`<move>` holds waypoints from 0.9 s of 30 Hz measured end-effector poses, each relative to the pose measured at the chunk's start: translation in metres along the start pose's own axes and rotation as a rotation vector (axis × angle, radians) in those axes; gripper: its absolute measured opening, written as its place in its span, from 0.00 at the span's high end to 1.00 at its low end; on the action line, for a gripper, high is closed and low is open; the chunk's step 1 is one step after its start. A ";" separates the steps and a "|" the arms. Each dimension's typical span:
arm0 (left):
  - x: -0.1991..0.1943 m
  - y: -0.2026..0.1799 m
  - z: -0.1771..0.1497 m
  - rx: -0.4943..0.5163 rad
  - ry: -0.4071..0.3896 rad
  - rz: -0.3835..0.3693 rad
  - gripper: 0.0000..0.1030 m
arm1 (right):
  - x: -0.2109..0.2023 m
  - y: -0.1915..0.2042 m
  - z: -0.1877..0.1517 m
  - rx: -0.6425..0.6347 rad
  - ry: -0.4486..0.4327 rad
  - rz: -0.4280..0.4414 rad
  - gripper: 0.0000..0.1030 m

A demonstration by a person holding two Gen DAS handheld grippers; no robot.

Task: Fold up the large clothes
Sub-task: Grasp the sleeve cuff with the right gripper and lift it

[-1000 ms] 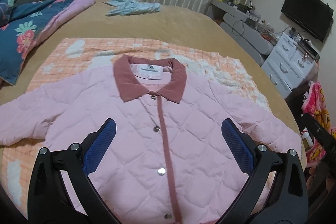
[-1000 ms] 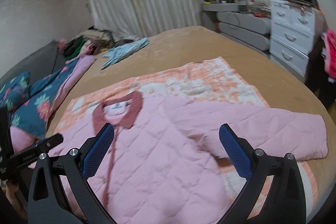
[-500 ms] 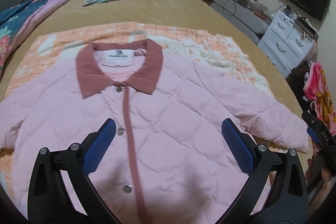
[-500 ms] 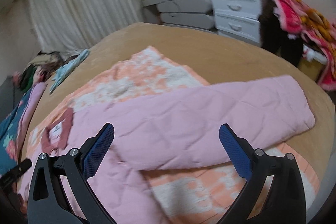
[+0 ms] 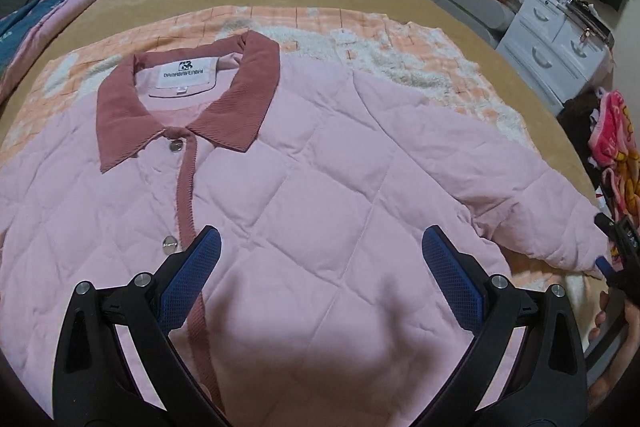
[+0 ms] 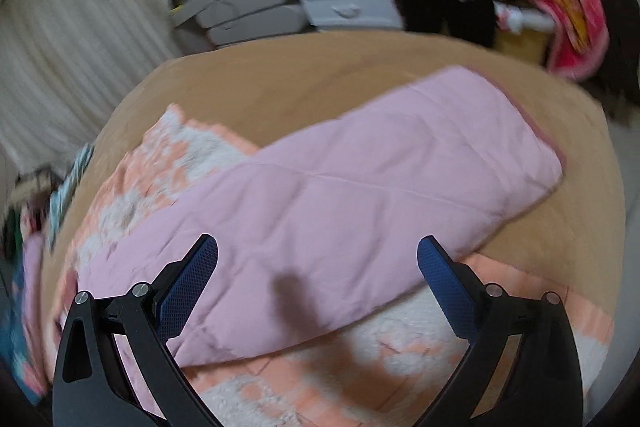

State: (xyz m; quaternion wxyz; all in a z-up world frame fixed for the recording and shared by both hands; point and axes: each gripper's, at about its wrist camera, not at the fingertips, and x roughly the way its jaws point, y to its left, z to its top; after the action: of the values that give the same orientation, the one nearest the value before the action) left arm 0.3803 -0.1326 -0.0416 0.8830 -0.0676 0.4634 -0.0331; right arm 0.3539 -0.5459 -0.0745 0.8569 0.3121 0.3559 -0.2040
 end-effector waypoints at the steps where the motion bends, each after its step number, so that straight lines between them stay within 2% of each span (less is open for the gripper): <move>1: 0.003 -0.001 0.001 0.003 0.002 0.001 0.08 | 0.002 -0.007 0.001 0.035 0.005 0.004 0.04; 8: 0.019 -0.006 0.011 0.011 0.009 0.000 0.08 | 0.011 -0.045 0.008 0.183 0.003 -0.054 0.04; 13: 0.027 -0.001 0.018 0.009 0.017 -0.011 0.08 | 0.035 -0.074 0.015 0.324 0.056 0.001 0.04; 19: 0.023 0.017 0.021 -0.016 0.004 -0.008 0.08 | 0.045 -0.100 0.022 0.428 -0.005 0.103 0.06; 20: 0.021 0.020 0.022 -0.017 0.002 -0.008 0.08 | 0.043 -0.103 0.023 0.435 -0.024 0.103 0.17; 21: 0.019 0.023 0.022 -0.015 -0.002 -0.005 0.08 | 0.041 -0.106 0.024 0.428 -0.038 0.092 0.36; 23: 0.015 0.028 0.023 -0.013 -0.008 0.000 0.08 | 0.043 -0.106 0.025 0.418 -0.057 0.125 0.61; 24: 0.012 0.030 0.024 -0.014 -0.010 0.000 0.08 | 0.046 -0.107 0.025 0.414 -0.054 0.159 0.68; 27: 0.003 0.038 0.024 -0.019 -0.018 -0.012 0.08 | 0.037 -0.095 0.027 0.340 -0.086 0.180 0.77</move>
State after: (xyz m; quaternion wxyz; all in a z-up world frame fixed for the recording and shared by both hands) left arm 0.4017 -0.0927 -0.0363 0.8862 -0.0791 0.4553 -0.0333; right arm 0.3375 -0.6375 -0.1242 0.8212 0.4738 0.2498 -0.1967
